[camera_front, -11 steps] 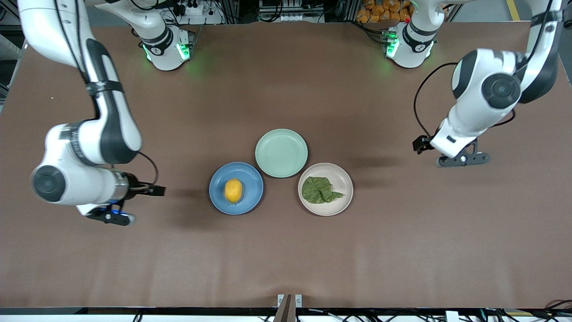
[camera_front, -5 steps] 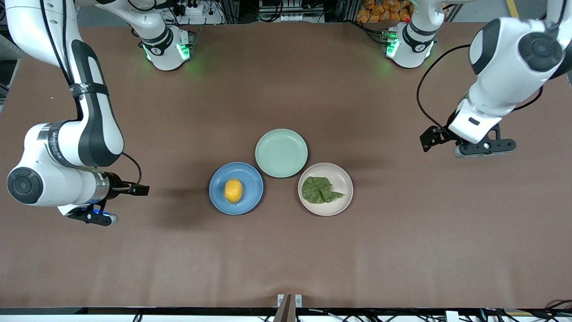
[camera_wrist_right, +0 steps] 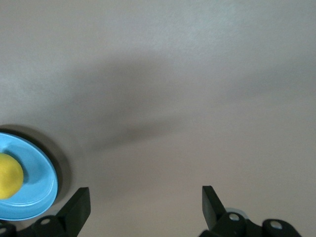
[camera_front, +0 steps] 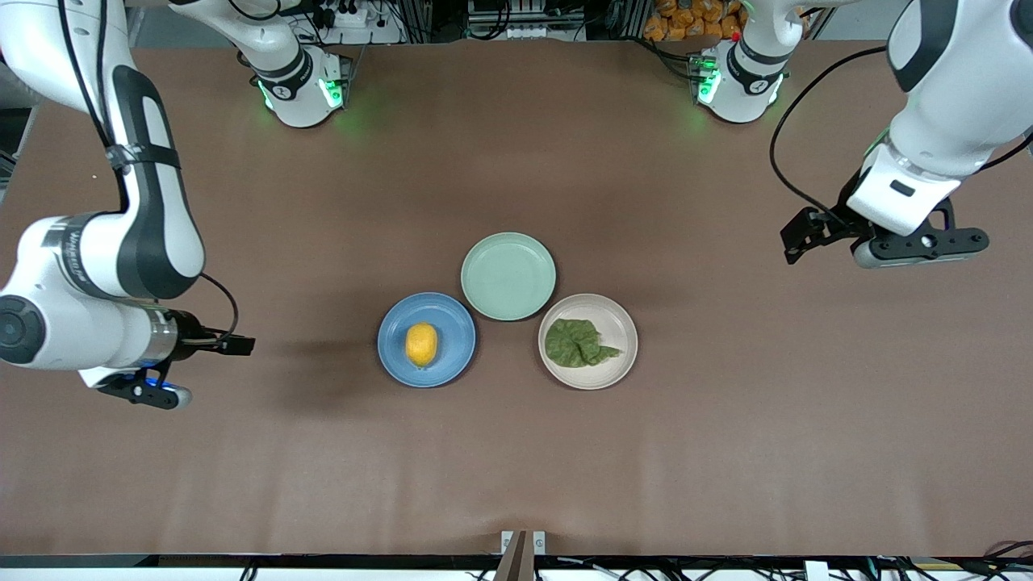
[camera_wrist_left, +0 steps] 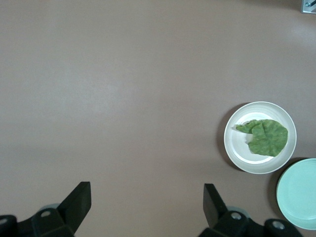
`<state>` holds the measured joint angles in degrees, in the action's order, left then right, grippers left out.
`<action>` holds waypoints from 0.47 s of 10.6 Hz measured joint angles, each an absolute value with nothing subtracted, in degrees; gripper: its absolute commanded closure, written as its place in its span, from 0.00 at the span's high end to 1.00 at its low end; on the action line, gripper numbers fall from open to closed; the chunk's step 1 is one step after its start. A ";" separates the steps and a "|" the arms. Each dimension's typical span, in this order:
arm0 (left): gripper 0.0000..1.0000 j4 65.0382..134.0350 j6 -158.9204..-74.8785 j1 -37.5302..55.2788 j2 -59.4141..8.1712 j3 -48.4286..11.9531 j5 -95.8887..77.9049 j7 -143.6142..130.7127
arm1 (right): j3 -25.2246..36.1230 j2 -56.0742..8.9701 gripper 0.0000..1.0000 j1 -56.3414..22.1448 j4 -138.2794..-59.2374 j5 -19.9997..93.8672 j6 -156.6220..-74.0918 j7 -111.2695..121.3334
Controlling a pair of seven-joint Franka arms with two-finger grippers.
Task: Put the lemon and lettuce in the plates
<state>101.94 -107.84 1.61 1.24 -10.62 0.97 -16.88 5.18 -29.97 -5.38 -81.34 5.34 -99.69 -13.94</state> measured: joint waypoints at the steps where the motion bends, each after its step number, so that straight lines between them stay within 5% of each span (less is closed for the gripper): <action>1: 1.00 100.49 -105.52 1.61 1.23 -10.57 0.96 -16.83 | 5.30 -29.22 1.00 -5.02 -81.34 5.34 -99.53 -13.94; 5: 1.00 94.47 -95.04 1.65 1.24 -8.53 0.96 -8.55 | 5.67 -25.14 1.00 -3.57 -84.37 5.34 -100.85 -13.94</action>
<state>94.47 -95.04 1.65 1.24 -8.53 0.96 -8.55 5.67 -25.14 -3.57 -84.37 5.34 -100.85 -13.94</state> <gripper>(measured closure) 0.000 0.000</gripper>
